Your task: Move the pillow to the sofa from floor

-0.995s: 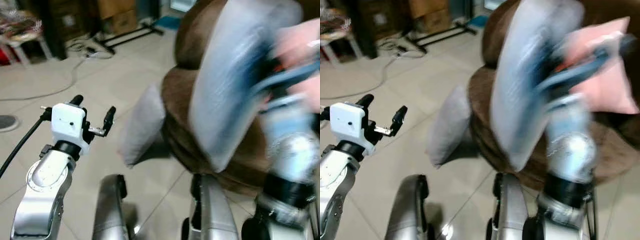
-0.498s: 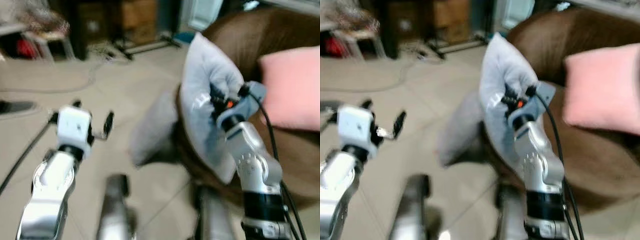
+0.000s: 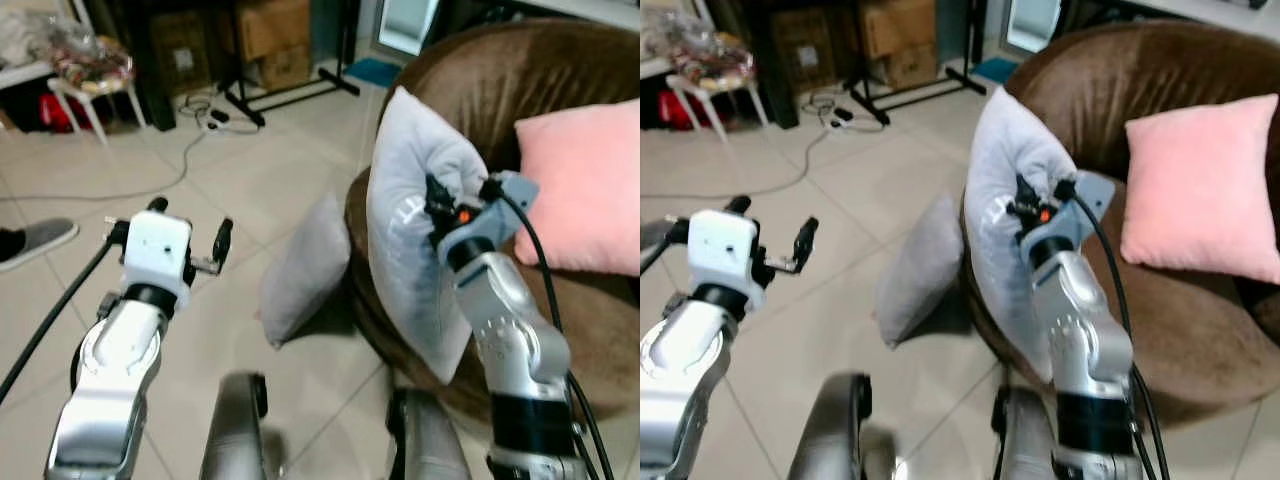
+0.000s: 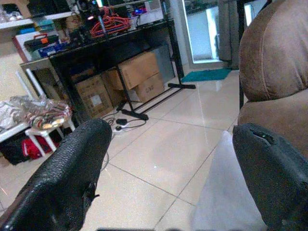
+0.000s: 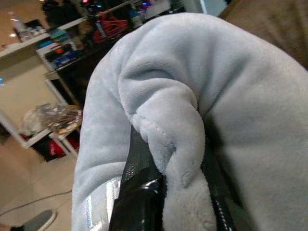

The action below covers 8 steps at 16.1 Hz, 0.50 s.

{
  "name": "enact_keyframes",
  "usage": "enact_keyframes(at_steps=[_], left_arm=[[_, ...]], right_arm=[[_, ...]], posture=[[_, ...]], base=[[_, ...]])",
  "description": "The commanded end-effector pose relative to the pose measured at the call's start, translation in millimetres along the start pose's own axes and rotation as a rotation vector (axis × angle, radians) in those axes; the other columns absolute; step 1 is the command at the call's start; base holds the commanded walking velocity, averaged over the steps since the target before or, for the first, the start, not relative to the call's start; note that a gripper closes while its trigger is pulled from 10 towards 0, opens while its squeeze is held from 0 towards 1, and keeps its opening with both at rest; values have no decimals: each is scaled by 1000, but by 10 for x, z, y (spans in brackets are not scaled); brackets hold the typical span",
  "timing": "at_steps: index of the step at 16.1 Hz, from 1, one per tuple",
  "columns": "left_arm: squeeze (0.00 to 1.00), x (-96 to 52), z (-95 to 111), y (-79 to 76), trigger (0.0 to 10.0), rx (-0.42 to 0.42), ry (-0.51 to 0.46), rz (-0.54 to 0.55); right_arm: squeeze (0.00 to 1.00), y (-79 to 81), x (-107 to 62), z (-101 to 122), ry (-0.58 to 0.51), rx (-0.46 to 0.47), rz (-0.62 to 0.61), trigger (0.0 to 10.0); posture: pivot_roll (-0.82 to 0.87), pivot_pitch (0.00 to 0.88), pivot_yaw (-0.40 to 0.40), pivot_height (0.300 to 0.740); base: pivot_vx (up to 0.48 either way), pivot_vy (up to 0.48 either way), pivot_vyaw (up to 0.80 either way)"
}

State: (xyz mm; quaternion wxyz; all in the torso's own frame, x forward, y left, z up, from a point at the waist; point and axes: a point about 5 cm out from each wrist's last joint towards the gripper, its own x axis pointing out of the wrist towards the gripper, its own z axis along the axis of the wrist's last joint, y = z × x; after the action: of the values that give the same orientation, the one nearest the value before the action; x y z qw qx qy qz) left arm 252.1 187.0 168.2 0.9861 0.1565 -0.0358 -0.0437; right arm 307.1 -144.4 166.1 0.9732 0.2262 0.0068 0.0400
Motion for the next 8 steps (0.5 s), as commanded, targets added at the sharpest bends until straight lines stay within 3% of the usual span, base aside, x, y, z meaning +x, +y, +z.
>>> enact_keyframes(at_steps=[1,8], left_arm=[[0,30,29,-24,10000,17,-13,-10],[0,26,31,-22,10000,17,-21,-6]], right_arm=[[0,-72,-22,-17,23,-12,-38,10000],[0,-56,-42,11,20,-18,-22,10000]], posture=[[96,0,-24,612],[98,0,-29,687]], base=[[0,0,0],[0,0,0]])
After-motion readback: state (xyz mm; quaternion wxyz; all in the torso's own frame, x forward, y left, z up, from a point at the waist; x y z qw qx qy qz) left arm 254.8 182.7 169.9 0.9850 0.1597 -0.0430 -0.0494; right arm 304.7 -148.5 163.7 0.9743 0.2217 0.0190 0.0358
